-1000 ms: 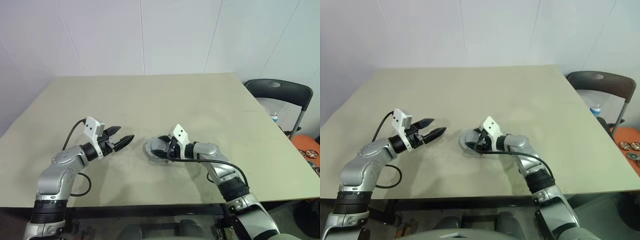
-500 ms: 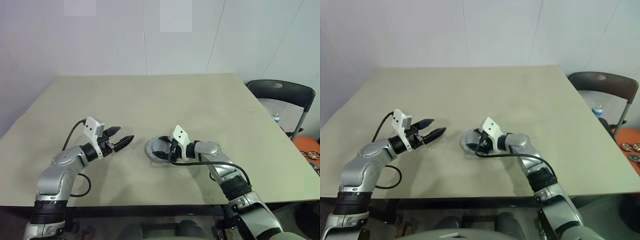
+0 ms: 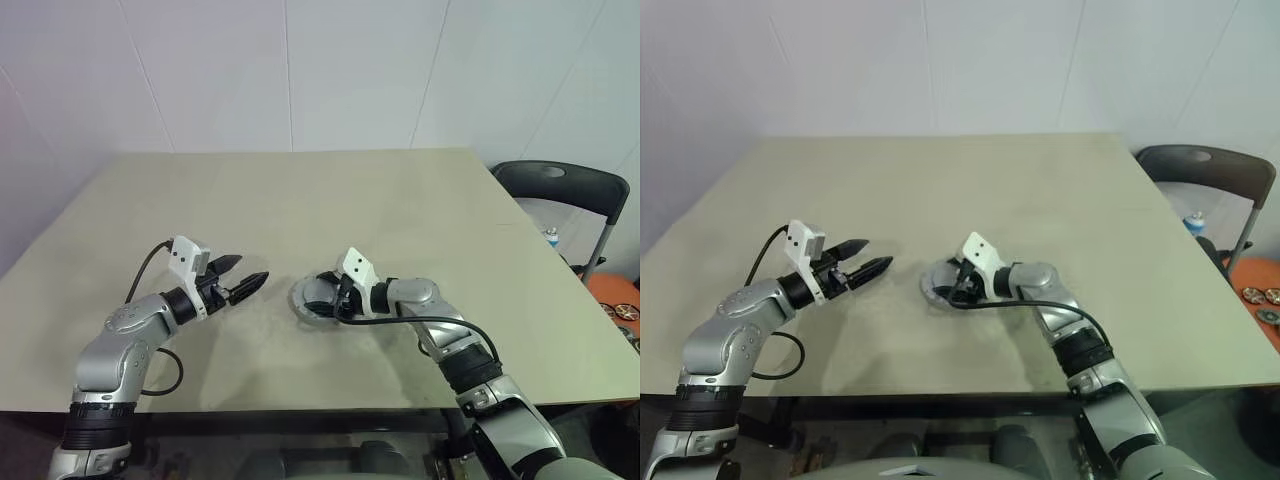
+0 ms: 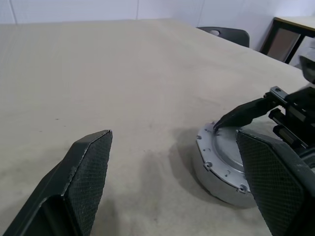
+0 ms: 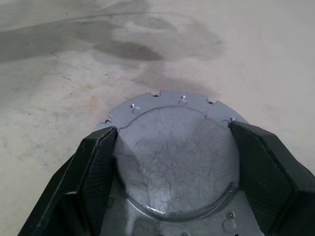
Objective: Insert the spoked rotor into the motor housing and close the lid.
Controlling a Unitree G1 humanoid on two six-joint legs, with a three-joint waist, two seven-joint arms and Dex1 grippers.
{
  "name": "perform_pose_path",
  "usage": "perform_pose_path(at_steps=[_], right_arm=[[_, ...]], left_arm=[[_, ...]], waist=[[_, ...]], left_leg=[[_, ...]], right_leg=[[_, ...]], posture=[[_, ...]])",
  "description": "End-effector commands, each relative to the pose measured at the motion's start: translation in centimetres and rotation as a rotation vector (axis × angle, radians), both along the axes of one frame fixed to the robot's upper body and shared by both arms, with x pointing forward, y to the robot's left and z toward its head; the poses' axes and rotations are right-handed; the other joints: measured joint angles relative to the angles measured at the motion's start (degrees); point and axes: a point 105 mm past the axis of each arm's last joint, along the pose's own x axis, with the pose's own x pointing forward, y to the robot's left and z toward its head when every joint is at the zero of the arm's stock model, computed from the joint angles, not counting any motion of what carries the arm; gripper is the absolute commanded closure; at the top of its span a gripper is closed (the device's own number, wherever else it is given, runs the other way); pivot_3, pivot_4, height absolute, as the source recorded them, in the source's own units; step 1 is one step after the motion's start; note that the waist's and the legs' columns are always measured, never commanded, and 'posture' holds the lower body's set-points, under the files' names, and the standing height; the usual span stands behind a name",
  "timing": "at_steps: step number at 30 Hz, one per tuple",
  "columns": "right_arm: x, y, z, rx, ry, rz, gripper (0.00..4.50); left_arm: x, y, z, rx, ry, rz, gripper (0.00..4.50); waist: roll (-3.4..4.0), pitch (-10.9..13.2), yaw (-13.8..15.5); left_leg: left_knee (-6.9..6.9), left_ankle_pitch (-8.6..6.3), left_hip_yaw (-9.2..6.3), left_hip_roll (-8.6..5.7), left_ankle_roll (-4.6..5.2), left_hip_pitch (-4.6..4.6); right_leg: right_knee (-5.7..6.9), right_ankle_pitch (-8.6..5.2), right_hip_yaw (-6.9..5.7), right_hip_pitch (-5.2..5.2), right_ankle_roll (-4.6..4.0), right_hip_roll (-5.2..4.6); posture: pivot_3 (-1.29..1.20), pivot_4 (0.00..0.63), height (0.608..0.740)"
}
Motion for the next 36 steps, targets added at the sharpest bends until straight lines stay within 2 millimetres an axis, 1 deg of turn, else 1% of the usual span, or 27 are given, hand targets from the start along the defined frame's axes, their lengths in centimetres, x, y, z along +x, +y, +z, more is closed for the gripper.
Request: perform_pose_path(at_steps=[1, 6, 10, 16, 20, 21, 23, 27, 28, 31, 34, 36], right_arm=[[-1.3, -2.3, -4.9, -0.16, 0.132, -0.057, 1.26], [-1.3, -2.3, -4.6, -0.162, 0.087, -0.031, 1.26], [-1.3, -2.3, -4.4, -0.143, 0.095, -0.029, 1.26], [-2.1, -1.8, -4.8, -0.151, 0.11, 0.01, 1.26], [-2.0, -1.7, -4.7, -0.145, 0.107, 0.008, 1.26], [-1.9, -1.8, -4.7, -0.145, 0.104, 0.004, 1.26], [-1.7, -1.9, -4.6, -0.143, 0.101, -0.009, 1.26], [-1.7, -2.1, -4.5, -0.135, 0.104, -0.023, 1.26], [-1.7, -2.1, -4.4, -0.136, 0.102, -0.022, 1.26], [-2.0, -2.0, -4.4, -0.136, 0.105, -0.021, 1.26], [-2.1, -2.0, -4.4, -0.133, 0.11, -0.024, 1.26], [-1.9, -2.1, -4.6, -0.136, 0.112, -0.027, 1.26]], left_arm=[[0.3, -0.5, 2.0, -0.006, -0.07, -0.023, 0.24], [0.6, -0.3, 2.4, 0.0, -0.083, -0.024, 0.24], [1.0, -0.7, 2.5, 0.004, -0.087, -0.034, 0.24], [2.9, -2.6, 1.2, 0.013, -0.039, -0.06, 0.24], [3.6, -4.6, 1.0, -0.03, -0.017, -0.128, 0.24], [3.6, -4.9, 1.0, -0.048, -0.011, -0.141, 0.63], [3.5, -5.6, 0.8, -0.066, -0.002, -0.174, 1.09], [2.5, -7.2, -0.1, -0.085, 0.059, -0.274, 2.5], [2.5, -7.3, -0.3, -0.084, 0.072, -0.285, 2.77], [2.4, -7.8, -0.7, -0.091, 0.101, -0.318, 2.77], [2.5, -8.0, -1.1, -0.122, 0.136, -0.34, 3.32], [2.6, -7.8, -2.1, -0.082, 0.169, -0.357, 3.96]], waist=[[0.01, 0.0, 0.0], [0.01, 0.0, 0.0], [0.02, 0.0, 0.0], [0.03, 0.0, 0.2], [0.03, 0.0, 0.1], [0.04, 0.0, 0.1], [0.03, 0.0, 0.1], [0.05, 0.0, 0.0], [0.05, 0.0, 0.0], [0.05, 0.0, 0.1], [0.06, 0.0, 0.1], [0.06, 0.0, 0.1]], left_leg=[[0.01, 0.0, 0.0, 0.0, 0.0, 0.02], [0.02, 0.0, 0.0, 0.0, 0.0, 0.07], [0.01, 0.0, 0.0, -0.01, 0.0, 0.05], [0.02, 0.0, -0.01, -0.05, 0.0, 0.06], [-0.03, -0.01, -0.02, -0.05, 0.01, 0.03], [-0.04, -0.01, -0.02, -0.04, 0.01, 0.01], [-0.05, -0.01, -0.02, -0.04, 0.01, 0.0], [-0.05, -0.01, -0.02, -0.04, 0.01, -0.02], [-0.05, -0.01, -0.02, -0.04, 0.01, -0.03], [-0.04, -0.01, -0.03, -0.04, 0.01, -0.02], [-0.05, -0.01, -0.03, -0.05, 0.01, -0.05], [-0.05, -0.01, -0.03, -0.05, 0.01, -0.06]], right_leg=[[0.0, -0.04, -0.01, 0.03, -0.02, 0.0], [-0.03, -0.06, -0.04, 0.12, 0.0, 0.0], [-0.09, -0.06, -0.03, 0.13, 0.01, -0.03], [-0.13, -0.06, -0.06, 0.19, 0.02, -0.04], [-0.17, 0.04, -0.07, 0.14, 0.18, -0.03], [-0.18, 0.05, -0.07, 0.13, 0.18, -0.03], [-0.19, 0.05, -0.07, 0.11, 0.18, -0.03], [-0.21, 0.04, -0.07, 0.1, 0.18, -0.04], [-0.21, 0.04, -0.07, 0.11, 0.18, -0.04], [-0.2, 0.03, -0.07, 0.11, 0.18, -0.03], [-0.24, 0.03, -0.08, 0.1, 0.19, -0.03], [-0.27, 0.04, -0.09, 0.1, 0.19, -0.03]], posture=[[0.0, 0.0, 0.74], [0.0, 0.0, 0.74], [0.0, 0.0, 0.74], [0.0, 0.0, 0.74], [0.0, 0.0, 0.74], [0.0, 0.0, 0.74], [0.0, 0.0, 0.74], [0.0, 0.0, 0.74], [0.0, 0.0, 0.74], [0.0, 0.0, 0.74], [0.0, 0.0, 0.74], [0.0, 0.0, 0.74]])
